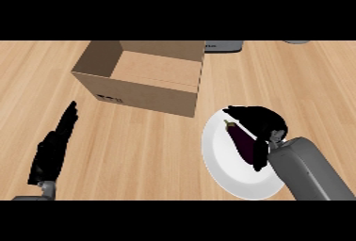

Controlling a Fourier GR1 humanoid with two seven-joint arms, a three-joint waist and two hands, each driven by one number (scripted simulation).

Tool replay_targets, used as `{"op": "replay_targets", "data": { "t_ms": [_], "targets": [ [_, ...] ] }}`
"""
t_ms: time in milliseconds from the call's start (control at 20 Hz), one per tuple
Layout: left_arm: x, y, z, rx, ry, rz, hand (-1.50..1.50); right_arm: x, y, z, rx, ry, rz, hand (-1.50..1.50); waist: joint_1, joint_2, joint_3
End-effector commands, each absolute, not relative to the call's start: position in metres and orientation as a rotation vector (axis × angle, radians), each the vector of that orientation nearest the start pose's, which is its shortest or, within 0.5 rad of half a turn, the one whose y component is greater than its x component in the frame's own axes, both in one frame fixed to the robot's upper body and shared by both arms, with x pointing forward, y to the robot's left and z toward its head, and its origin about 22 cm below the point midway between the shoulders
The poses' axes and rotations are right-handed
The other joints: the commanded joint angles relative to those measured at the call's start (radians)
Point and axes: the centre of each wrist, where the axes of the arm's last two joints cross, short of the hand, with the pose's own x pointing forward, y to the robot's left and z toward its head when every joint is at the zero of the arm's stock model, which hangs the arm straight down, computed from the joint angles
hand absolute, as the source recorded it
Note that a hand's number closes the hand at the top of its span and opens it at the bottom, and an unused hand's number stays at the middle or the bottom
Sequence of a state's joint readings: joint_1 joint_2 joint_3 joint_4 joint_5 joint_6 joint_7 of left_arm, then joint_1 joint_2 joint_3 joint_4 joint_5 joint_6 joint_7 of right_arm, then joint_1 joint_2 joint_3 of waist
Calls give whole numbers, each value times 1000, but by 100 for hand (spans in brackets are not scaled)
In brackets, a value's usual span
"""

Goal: Pick the eggplant from the plate and place it in the cardboard box

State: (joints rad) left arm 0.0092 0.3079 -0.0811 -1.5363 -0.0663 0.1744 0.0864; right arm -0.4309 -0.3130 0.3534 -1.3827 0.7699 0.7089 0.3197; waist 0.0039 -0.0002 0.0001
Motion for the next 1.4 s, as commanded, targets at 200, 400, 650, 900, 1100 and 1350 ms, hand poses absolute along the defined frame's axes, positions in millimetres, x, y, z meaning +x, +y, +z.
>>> {"op": "replay_targets", "data": {
  "t_ms": [200,400,650,900,1100,1350],
  "targets": [
    [242,292,5,388,-1441,-196,0,315,-198,28,-478,-885,1572,-150,-2,0,0],
    [241,280,21,387,-1443,-190,0,327,-174,25,-488,-864,1565,-150,1,0,0],
    [243,281,1,383,-1442,-201,0,318,-200,18,-496,-839,1620,-150,-1,0,0],
    [230,301,3,371,-1443,-191,0,310,-192,6,-454,-802,1612,-150,-1,0,0],
    [231,294,9,378,-1455,-214,0,310,-189,8,-484,-895,1626,150,-1,0,0],
    [246,288,14,379,-1445,-210,0,322,-193,12,-668,-1022,1621,150,-1,0,0]
  ]
}}
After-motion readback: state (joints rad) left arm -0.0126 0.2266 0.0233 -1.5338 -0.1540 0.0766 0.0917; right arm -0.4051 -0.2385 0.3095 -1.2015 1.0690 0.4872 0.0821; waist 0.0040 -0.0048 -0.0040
